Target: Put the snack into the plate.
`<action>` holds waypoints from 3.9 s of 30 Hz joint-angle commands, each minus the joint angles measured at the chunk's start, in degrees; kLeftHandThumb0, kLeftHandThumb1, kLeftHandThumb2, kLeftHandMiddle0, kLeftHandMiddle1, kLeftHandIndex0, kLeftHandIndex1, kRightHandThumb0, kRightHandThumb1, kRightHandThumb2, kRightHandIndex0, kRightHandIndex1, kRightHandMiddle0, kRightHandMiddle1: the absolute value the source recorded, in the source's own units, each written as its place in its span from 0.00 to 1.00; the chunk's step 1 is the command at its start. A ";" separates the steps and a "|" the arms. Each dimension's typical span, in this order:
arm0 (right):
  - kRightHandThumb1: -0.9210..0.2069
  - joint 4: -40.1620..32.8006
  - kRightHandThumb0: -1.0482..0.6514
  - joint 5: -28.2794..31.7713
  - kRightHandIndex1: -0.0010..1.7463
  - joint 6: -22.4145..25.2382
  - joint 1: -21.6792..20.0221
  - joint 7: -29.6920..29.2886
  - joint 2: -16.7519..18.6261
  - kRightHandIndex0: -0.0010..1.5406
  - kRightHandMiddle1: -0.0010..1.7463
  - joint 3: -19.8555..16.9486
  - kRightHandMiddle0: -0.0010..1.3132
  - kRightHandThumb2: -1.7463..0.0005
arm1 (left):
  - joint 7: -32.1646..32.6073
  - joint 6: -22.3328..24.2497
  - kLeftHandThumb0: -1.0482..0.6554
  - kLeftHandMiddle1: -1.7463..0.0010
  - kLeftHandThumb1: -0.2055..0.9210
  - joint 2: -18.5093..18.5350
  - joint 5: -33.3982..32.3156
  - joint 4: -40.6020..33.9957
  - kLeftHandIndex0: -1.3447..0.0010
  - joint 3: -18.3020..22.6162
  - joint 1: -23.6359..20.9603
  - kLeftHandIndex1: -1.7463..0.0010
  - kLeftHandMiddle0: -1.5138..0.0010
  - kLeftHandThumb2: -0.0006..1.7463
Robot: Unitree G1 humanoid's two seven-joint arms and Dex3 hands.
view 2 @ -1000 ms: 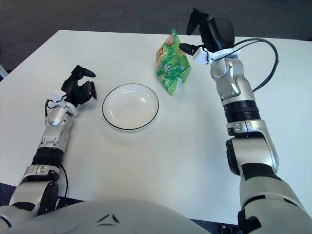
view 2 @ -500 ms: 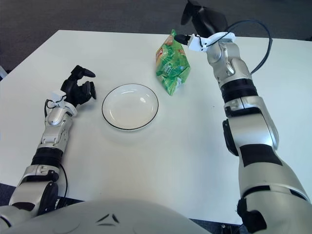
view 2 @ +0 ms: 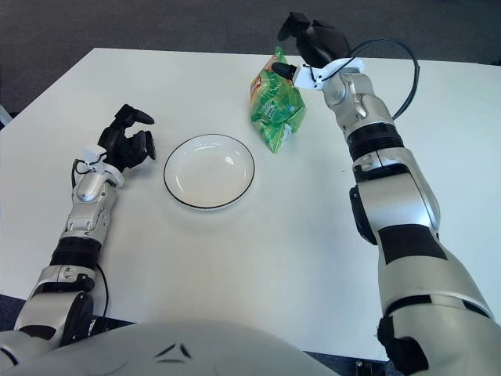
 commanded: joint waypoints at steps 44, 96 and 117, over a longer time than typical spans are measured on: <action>0.00 -3.30 0.10 9.32 0.03 -0.50 5.73 34.19 -2.23 0.02 0.20 3.05 0.00 0.25 | -2.48 0.99 0.40 0.00 0.89 -2.38 -1.95 0.60 0.80 -0.43 6.53 0.00 0.30 0.40; 0.00 -47.62 0.08 28.66 0.09 5.83 42.23 45.89 -24.74 0.17 0.41 -21.23 0.00 0.33 | -0.04 0.29 0.40 0.00 0.89 -1.46 0.92 3.61 0.80 0.02 5.30 0.00 0.32 0.40; 0.00 -52.94 0.07 14.86 0.31 4.83 40.95 31.54 -22.28 0.07 0.49 -19.88 0.00 0.45 | -0.26 -0.54 0.40 0.00 0.90 -1.57 0.93 4.41 0.80 -0.53 5.11 0.00 0.31 0.39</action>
